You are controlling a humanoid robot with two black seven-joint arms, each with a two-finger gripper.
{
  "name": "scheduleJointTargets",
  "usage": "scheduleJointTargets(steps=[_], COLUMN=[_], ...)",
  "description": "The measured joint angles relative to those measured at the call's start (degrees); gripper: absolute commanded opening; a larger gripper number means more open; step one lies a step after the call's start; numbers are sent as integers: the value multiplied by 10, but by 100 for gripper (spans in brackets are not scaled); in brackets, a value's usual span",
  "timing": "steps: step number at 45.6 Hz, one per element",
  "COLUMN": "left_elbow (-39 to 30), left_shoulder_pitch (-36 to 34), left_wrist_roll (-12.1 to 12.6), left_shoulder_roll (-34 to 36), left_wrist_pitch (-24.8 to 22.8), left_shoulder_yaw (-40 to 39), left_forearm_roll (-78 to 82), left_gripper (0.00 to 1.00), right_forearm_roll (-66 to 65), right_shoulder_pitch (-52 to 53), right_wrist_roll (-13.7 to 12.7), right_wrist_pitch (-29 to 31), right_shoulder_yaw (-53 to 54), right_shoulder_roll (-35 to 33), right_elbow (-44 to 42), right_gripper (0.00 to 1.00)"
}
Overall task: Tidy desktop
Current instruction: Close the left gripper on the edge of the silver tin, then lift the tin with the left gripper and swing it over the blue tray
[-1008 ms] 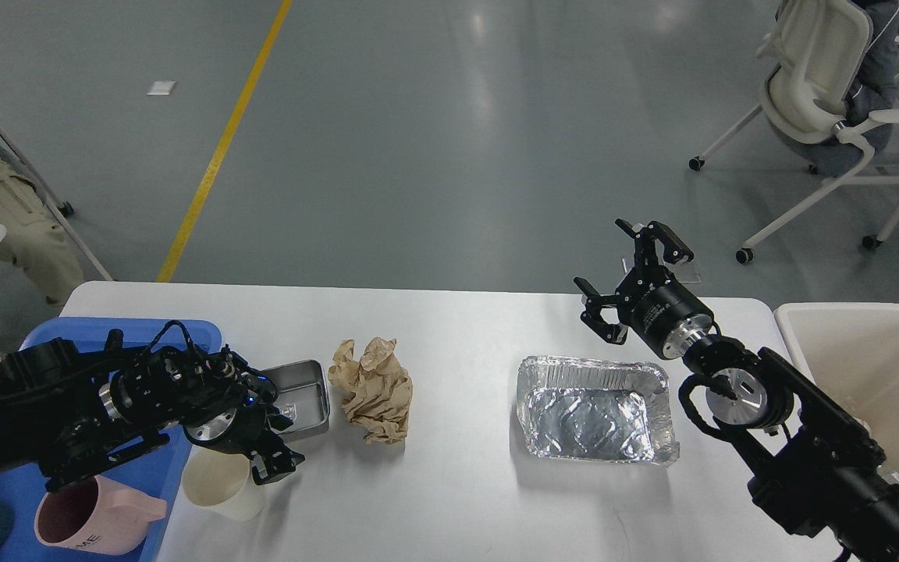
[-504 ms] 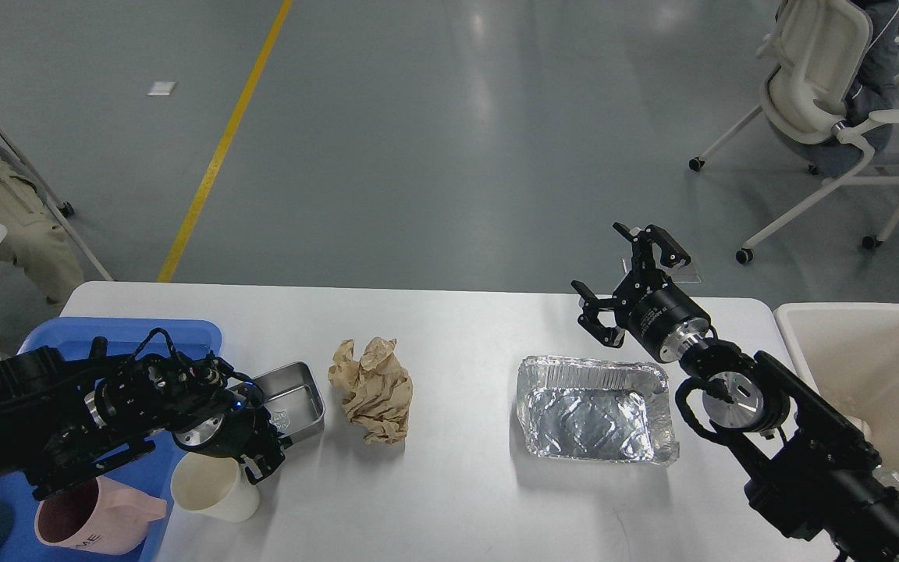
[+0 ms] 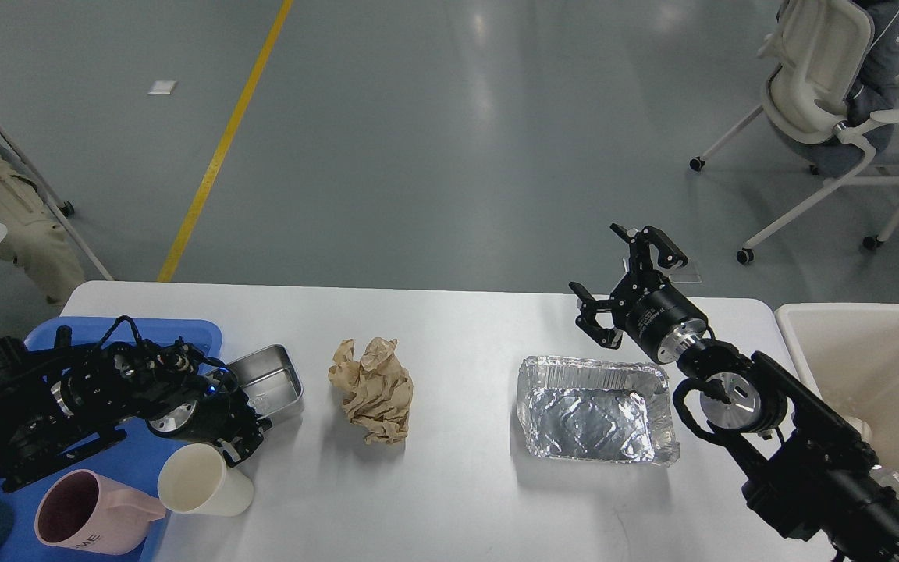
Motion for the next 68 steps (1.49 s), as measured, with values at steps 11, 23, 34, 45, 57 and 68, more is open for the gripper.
scheduleJointTargets(steps=[11,23,34,45,57,68], left_elbow=[0,11,14,-63,-187,-244], left_shoulder_pitch=[2,8,17,-17,-80,-136], left_wrist_roll=[4,14,16,9,7,7], left_shoulder_roll=[2,1,11,107,226,285], left_wrist_pitch=[8,18,21,-8,-64,-101], left_shoulder_yaw=[-30,-71,-159,-173,-190,-210], left_forearm_roll=[-5,-6,-43,-66,-94,-127], left_gripper=[0,0,0,1,1,2], right_forearm_roll=[0,0,0,-1,0,0], right_shoulder_pitch=[1,0,3,4,5,2], right_wrist_roll=[0,0,0,0,0,0], right_wrist_pitch=[-1,-1,-2,-2,-2,-2], right_shoulder_yaw=[-1,-2,-3,-4,-4,-4], right_shoulder_roll=[2,3,3,2,4,3], right_elbow=[0,0,0,0,0,1], right_gripper=[100,100,100,100,100,100])
